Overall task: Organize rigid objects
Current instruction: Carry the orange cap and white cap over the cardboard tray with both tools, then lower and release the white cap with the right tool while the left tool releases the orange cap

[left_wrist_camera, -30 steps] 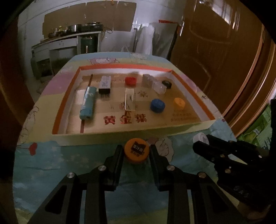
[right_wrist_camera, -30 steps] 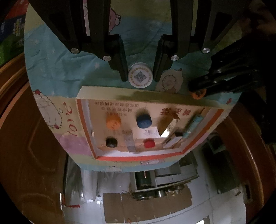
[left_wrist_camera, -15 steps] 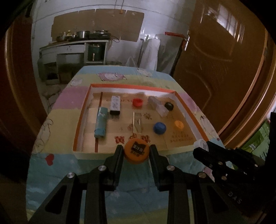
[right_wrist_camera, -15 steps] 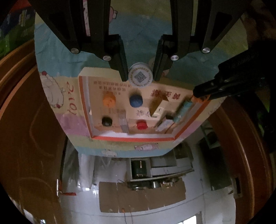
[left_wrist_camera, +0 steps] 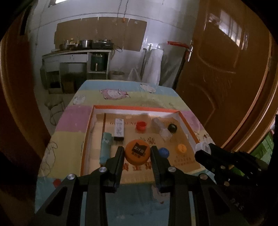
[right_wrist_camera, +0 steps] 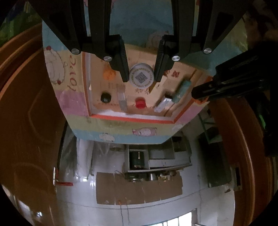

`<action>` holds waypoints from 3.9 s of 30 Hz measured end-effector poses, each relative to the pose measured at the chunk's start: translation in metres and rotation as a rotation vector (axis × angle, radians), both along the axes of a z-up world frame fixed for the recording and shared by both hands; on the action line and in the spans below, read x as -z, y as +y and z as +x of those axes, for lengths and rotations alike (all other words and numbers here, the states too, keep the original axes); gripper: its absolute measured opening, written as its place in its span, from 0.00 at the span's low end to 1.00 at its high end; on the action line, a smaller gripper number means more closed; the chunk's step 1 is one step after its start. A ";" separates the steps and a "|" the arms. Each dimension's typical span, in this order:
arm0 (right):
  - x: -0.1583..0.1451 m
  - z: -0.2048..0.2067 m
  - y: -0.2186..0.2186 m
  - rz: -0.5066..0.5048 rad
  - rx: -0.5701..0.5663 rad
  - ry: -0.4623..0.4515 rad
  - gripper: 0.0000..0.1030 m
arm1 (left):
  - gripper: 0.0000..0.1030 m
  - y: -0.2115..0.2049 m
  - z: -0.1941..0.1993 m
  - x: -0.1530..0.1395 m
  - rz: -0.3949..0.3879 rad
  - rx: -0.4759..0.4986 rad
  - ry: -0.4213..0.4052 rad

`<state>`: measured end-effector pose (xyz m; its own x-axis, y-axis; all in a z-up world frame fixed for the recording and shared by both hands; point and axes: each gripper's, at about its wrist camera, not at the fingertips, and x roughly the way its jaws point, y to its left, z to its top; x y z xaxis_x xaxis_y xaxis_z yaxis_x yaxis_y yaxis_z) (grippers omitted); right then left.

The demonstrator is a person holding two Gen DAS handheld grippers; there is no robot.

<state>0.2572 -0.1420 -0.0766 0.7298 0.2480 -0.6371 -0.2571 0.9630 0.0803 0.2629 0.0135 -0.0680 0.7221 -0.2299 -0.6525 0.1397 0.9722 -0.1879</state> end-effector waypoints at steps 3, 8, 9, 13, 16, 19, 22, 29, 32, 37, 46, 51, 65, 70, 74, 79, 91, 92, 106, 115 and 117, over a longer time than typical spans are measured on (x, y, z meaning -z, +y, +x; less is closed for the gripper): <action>-0.006 0.008 0.003 -0.004 -0.009 -0.020 0.30 | 0.30 0.002 0.006 -0.001 0.000 -0.007 -0.002; -0.012 0.020 0.008 -0.009 -0.020 -0.038 0.30 | 0.30 0.002 0.017 0.000 0.012 -0.019 0.002; -0.012 0.023 0.010 -0.010 -0.022 -0.040 0.30 | 0.30 0.003 0.018 0.001 0.011 -0.019 0.004; -0.011 0.032 0.015 -0.015 -0.030 -0.040 0.30 | 0.30 0.004 0.027 0.003 0.019 -0.026 0.013; -0.009 0.041 0.018 -0.021 -0.034 -0.038 0.30 | 0.30 0.005 0.034 0.005 0.019 -0.029 0.019; -0.006 0.049 0.018 -0.024 -0.036 -0.036 0.30 | 0.30 0.006 0.041 0.007 0.017 -0.030 0.027; -0.003 0.056 0.019 -0.028 -0.037 -0.032 0.30 | 0.30 0.006 0.046 0.012 0.018 -0.031 0.037; 0.010 0.075 0.019 -0.036 -0.039 -0.008 0.30 | 0.30 0.005 0.061 0.027 0.016 -0.032 0.070; 0.015 0.084 0.019 -0.035 -0.040 0.007 0.30 | 0.30 0.006 0.067 0.035 0.012 -0.036 0.084; 0.024 0.100 0.017 -0.040 -0.044 0.030 0.30 | 0.30 0.010 0.077 0.047 0.009 -0.042 0.111; 0.042 0.127 0.021 -0.066 -0.061 0.067 0.30 | 0.30 0.009 0.087 0.068 -0.003 -0.023 0.158; 0.054 0.140 0.027 -0.074 -0.074 0.098 0.30 | 0.30 0.008 0.091 0.077 0.003 -0.011 0.186; 0.083 0.153 0.031 -0.072 -0.092 0.182 0.30 | 0.30 0.006 0.090 0.087 0.024 -0.005 0.206; 0.086 0.154 0.033 -0.075 -0.101 0.197 0.30 | 0.30 0.006 0.090 0.087 0.030 -0.004 0.203; 0.091 0.155 0.034 -0.072 -0.109 0.214 0.30 | 0.30 0.004 0.089 0.087 0.040 -0.002 0.198; 0.095 0.158 0.035 -0.071 -0.110 0.228 0.30 | 0.30 0.005 0.089 0.087 0.034 -0.003 0.194; 0.093 0.154 0.035 -0.065 -0.109 0.218 0.31 | 0.33 0.011 0.092 0.084 -0.023 -0.014 0.182; 0.092 0.153 0.034 -0.063 -0.109 0.214 0.31 | 0.36 0.011 0.091 0.083 -0.024 -0.014 0.177; 0.072 0.141 0.025 -0.043 -0.062 0.175 0.41 | 0.43 0.012 0.085 0.074 -0.020 -0.020 0.149; 0.063 0.113 0.015 -0.047 0.006 0.156 0.48 | 0.43 0.010 0.068 0.062 -0.010 -0.029 0.123; 0.060 0.105 0.011 -0.033 0.022 0.157 0.49 | 0.43 0.010 0.062 0.059 -0.009 -0.032 0.118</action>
